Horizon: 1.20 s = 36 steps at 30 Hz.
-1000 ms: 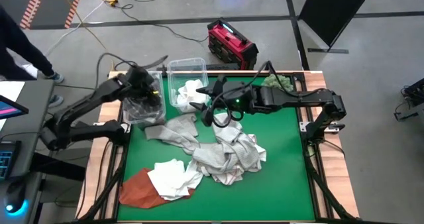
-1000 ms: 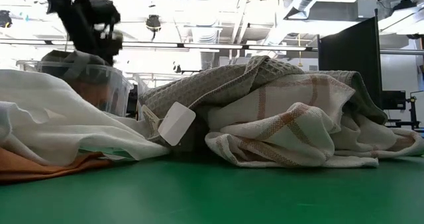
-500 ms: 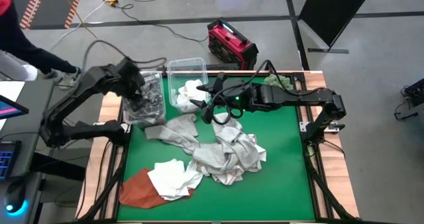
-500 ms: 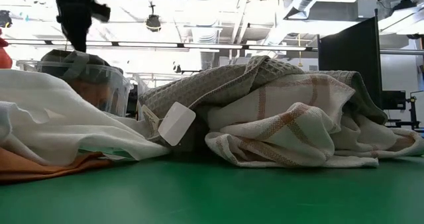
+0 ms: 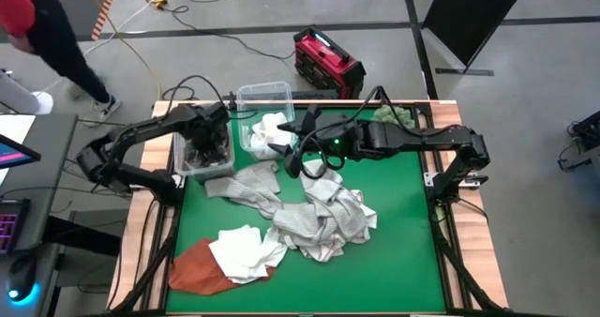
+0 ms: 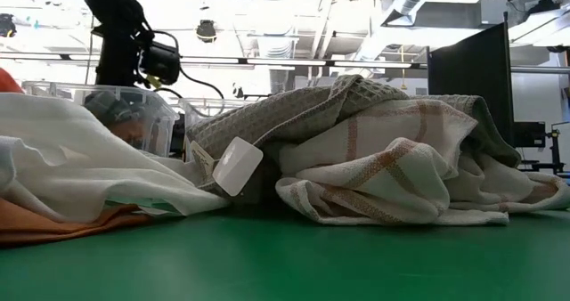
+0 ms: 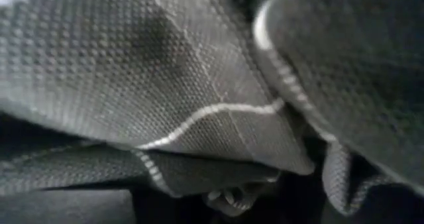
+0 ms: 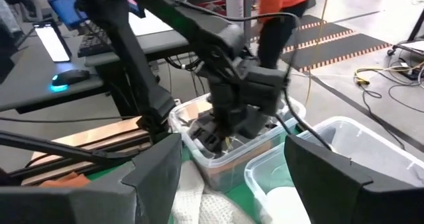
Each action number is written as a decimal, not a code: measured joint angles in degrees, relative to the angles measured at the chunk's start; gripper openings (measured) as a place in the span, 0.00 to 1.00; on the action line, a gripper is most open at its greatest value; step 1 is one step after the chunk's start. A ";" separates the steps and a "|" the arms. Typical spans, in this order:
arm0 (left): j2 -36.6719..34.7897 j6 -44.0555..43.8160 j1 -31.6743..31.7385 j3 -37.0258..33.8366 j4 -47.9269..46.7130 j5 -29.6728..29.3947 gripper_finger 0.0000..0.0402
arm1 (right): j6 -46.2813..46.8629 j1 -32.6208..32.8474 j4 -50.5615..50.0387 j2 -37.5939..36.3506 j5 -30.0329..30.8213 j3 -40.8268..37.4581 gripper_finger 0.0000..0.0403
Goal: Sort towels by color in basket
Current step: Put the gray patterned towel into the left transparent bin
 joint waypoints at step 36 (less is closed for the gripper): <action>-22.30 6.04 -0.11 8.56 -18.73 18.76 0.36 | -0.13 -2.08 -0.09 0.00 -0.05 0.01 0.73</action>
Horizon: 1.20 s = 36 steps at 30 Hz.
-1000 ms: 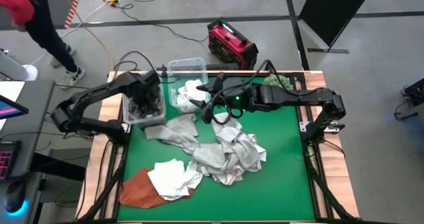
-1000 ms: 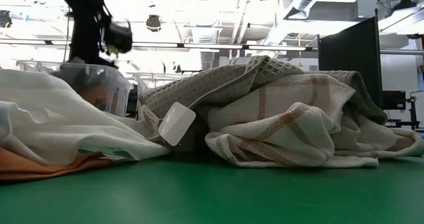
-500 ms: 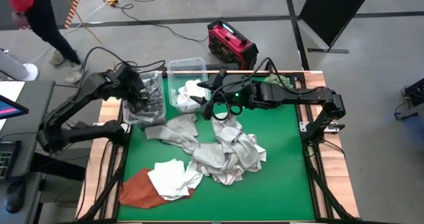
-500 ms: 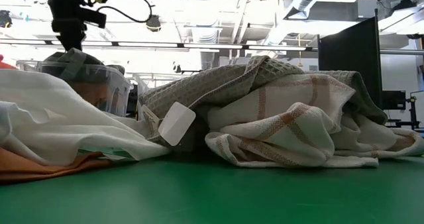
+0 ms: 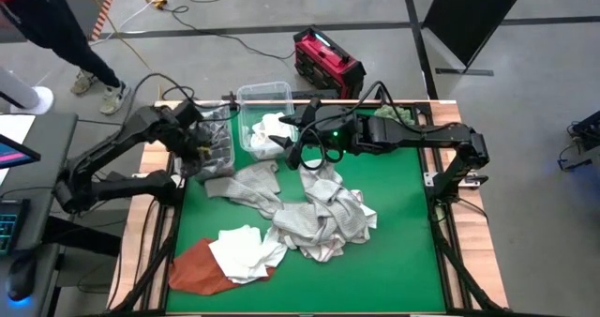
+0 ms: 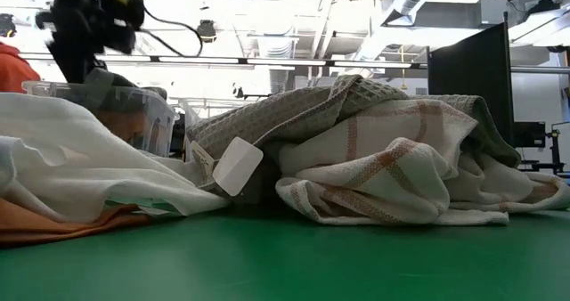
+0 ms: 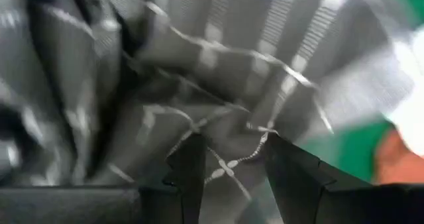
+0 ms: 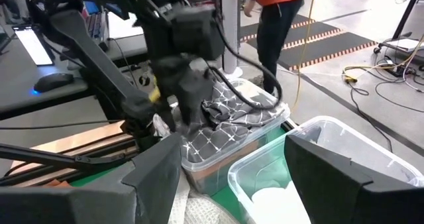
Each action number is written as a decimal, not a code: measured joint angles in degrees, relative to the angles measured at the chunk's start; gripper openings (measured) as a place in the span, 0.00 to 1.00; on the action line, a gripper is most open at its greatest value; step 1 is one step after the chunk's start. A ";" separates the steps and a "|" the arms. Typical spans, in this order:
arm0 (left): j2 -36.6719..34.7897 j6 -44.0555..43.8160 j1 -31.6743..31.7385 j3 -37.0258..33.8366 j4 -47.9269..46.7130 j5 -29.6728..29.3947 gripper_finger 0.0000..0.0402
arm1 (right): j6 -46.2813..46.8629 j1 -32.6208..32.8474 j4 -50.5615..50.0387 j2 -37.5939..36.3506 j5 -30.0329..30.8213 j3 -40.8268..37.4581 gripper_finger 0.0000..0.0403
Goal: Sort towels by color in basket
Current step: Put the gray patterned towel into the left transparent bin, then put the light gray towel into the right transparent bin
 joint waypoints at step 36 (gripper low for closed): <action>5.93 -9.37 -3.25 12.02 -0.81 -9.97 0.36 | 0.03 1.70 -0.59 0.00 -0.07 0.01 0.73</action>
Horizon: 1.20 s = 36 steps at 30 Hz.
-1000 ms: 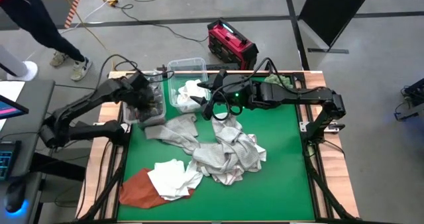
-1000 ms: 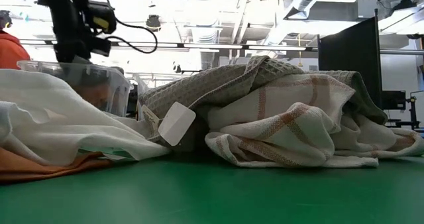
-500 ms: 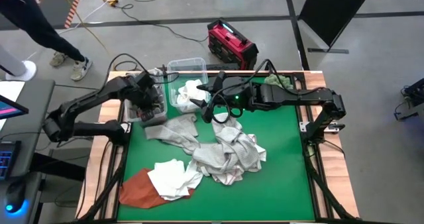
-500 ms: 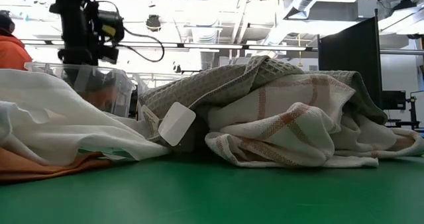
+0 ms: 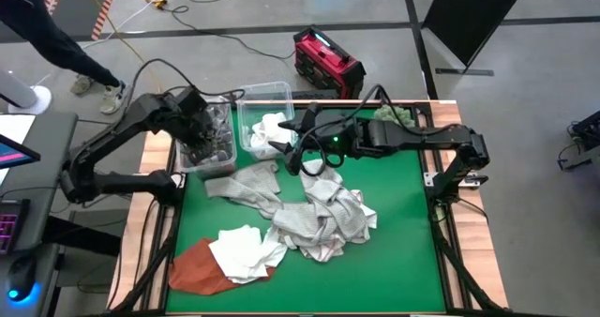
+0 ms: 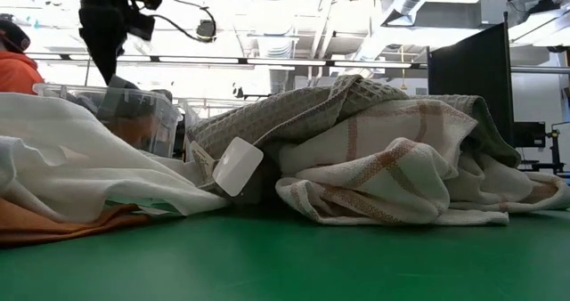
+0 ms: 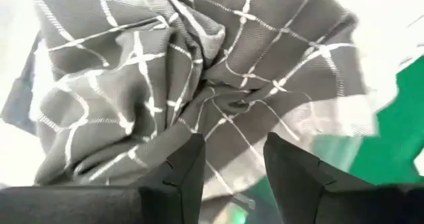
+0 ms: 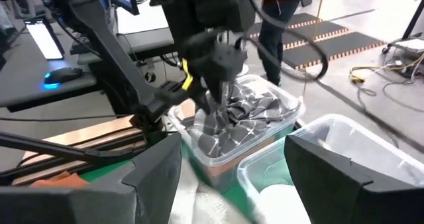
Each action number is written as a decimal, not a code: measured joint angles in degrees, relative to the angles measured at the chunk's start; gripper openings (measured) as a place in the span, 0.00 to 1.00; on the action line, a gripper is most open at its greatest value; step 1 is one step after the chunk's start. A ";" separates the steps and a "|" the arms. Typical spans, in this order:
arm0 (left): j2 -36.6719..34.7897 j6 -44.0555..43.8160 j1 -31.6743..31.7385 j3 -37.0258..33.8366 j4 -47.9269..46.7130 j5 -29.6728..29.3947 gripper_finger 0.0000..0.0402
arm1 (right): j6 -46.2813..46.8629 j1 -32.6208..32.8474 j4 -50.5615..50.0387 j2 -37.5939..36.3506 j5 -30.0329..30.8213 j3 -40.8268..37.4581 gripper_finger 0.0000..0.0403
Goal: Sort towels by color in basket
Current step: Put the light gray towel into the right transparent bin
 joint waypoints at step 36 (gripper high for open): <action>-9.06 -13.61 -37.46 -1.47 56.52 -3.29 0.36 | 30.98 6.53 -35.77 -1.18 4.01 -3.56 0.73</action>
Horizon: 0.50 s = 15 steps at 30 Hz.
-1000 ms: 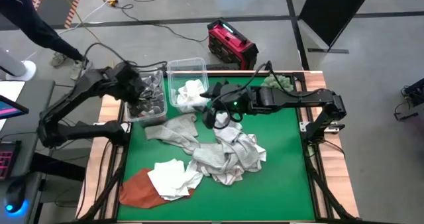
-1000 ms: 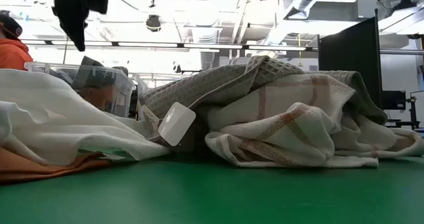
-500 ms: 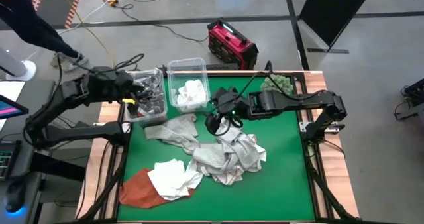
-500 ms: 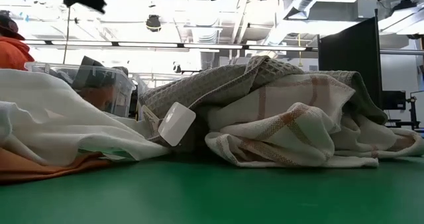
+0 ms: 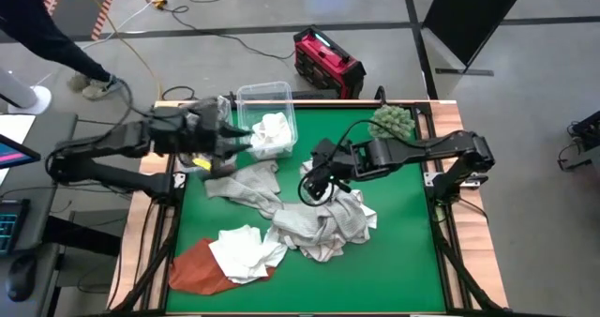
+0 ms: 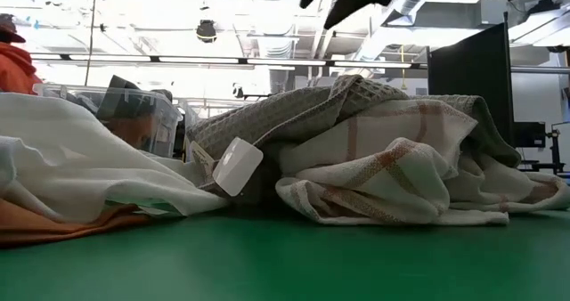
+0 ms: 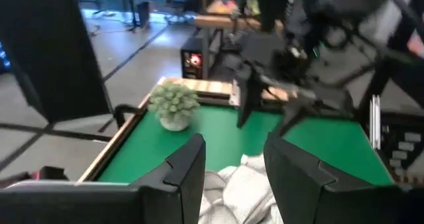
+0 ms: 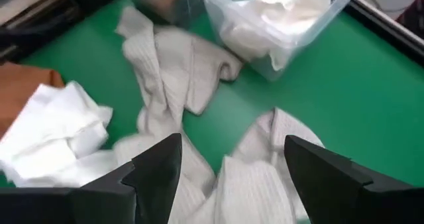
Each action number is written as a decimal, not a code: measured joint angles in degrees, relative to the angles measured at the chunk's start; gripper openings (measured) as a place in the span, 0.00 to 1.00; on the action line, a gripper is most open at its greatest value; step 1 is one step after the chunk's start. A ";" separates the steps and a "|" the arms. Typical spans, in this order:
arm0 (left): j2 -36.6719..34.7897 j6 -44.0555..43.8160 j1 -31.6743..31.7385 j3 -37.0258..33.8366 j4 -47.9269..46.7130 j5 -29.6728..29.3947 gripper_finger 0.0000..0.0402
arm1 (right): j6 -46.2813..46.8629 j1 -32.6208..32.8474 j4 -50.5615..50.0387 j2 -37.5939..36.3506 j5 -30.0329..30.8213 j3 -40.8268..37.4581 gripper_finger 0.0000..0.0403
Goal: Sort towels by color in basket
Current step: Put the light gray towel into the right transparent bin
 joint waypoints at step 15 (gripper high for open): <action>12.33 -6.08 -10.56 -0.93 5.94 -1.13 0.36 | 9.83 5.25 -9.74 -0.67 -2.66 -1.95 0.73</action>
